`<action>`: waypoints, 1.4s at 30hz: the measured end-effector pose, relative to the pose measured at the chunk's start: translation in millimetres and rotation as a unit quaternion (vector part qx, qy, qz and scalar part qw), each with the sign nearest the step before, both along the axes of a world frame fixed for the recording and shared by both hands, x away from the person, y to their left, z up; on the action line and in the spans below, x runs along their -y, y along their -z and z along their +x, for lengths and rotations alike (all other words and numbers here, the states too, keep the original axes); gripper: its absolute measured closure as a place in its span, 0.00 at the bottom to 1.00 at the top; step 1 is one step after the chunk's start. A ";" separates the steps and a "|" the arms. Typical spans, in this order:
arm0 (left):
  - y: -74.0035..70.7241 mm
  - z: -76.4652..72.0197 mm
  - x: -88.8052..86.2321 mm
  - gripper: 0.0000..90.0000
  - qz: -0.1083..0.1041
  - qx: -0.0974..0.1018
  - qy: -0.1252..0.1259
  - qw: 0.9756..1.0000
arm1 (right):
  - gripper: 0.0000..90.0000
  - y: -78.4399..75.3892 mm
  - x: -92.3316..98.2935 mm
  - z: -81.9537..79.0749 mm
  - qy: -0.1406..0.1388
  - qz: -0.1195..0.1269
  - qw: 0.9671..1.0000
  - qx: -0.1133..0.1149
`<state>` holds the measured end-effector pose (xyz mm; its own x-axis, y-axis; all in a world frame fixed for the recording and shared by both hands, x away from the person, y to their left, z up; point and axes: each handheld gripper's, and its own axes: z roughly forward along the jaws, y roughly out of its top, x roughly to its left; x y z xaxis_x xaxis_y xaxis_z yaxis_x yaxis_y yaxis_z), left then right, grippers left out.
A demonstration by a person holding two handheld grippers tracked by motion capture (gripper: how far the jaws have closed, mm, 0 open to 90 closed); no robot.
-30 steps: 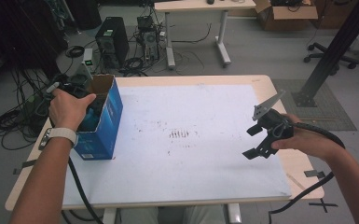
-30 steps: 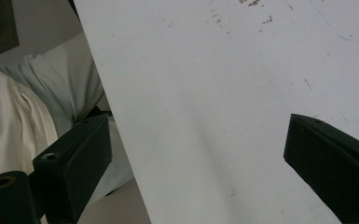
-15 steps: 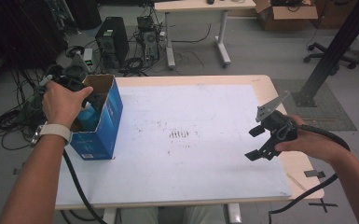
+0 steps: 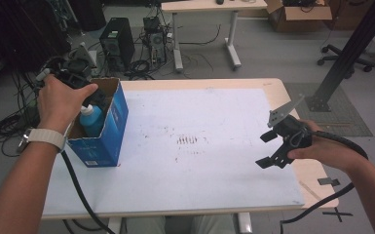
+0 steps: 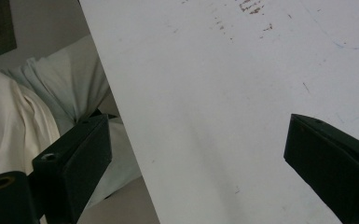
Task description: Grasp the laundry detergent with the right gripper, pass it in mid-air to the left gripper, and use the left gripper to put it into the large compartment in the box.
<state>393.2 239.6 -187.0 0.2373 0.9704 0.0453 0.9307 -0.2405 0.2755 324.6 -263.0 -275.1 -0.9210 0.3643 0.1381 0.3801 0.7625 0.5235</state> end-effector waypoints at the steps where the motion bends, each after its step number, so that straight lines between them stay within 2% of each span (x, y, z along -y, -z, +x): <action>1: -1.4 -0.9 1.4 0.20 -0.002 0.001 0.002 1.000 | 0.08 -0.6 0.0 -0.5 0.001 -0.001 1.000 0.000; 3: -4.7 -3.1 4.3 0.18 -0.004 -0.003 0.008 1.000 | 0.08 -1.5 0.2 -1.4 0.004 0.000 1.000 0.000; 13: -25.7 -13.4 21.5 0.15 -0.009 0.010 0.047 0.999 | 0.08 -6.8 0.7 -4.9 0.005 0.001 1.000 0.005; 16: -31.3 -15.6 27.5 0.11 -0.019 0.007 0.059 0.998 | 0.08 -7.9 -0.5 -5.6 0.004 0.000 1.000 0.006; 27: -41.0 -23.1 44.2 0.07 -0.032 -0.003 0.095 0.995 | 0.08 -10.8 0.1 -8.0 0.006 -0.001 1.000 0.006; 36: -48.6 -27.9 58.5 0.05 -0.041 -0.008 0.126 0.991 | 0.08 -12.6 -0.4 -8.4 0.006 0.000 1.000 0.006; 40: -50.1 -29.2 66.8 0.05 -0.040 -0.017 0.145 0.989 | 0.08 -13.9 -0.6 -7.6 0.005 0.000 1.000 0.006; 42: -50.7 -29.6 71.5 0.05 -0.043 -0.022 0.157 0.986 | 0.08 -14.8 -1.0 -6.9 0.004 0.000 1.000 0.005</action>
